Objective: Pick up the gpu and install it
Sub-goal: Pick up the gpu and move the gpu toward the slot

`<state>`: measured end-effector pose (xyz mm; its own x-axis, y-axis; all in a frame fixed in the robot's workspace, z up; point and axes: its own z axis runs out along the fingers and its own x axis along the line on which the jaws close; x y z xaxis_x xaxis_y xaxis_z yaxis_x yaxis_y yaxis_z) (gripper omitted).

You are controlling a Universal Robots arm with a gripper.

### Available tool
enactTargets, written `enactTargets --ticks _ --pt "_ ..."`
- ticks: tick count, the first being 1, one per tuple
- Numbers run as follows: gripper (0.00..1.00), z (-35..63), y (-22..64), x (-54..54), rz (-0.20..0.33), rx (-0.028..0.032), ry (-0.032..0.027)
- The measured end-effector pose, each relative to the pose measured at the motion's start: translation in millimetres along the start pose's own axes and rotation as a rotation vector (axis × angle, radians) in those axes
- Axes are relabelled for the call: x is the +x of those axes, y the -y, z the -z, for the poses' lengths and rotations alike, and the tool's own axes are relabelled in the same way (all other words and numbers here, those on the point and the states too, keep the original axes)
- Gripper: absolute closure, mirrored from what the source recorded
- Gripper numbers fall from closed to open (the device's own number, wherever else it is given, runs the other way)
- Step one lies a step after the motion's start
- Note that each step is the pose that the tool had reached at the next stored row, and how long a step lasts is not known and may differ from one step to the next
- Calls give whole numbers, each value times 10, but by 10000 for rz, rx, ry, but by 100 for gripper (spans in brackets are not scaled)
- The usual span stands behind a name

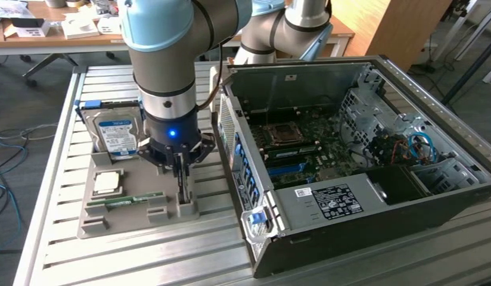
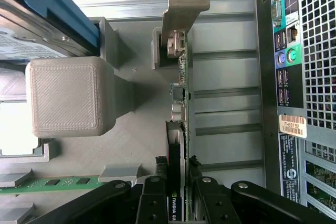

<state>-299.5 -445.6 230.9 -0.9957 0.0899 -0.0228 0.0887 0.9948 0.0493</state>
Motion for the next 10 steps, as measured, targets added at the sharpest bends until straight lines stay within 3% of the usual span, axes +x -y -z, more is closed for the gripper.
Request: enactTargets --ticks 5,10 --pt "74 0 0 0 380 -8 -18" --pt "74 0 0 0 385 -9 -19"
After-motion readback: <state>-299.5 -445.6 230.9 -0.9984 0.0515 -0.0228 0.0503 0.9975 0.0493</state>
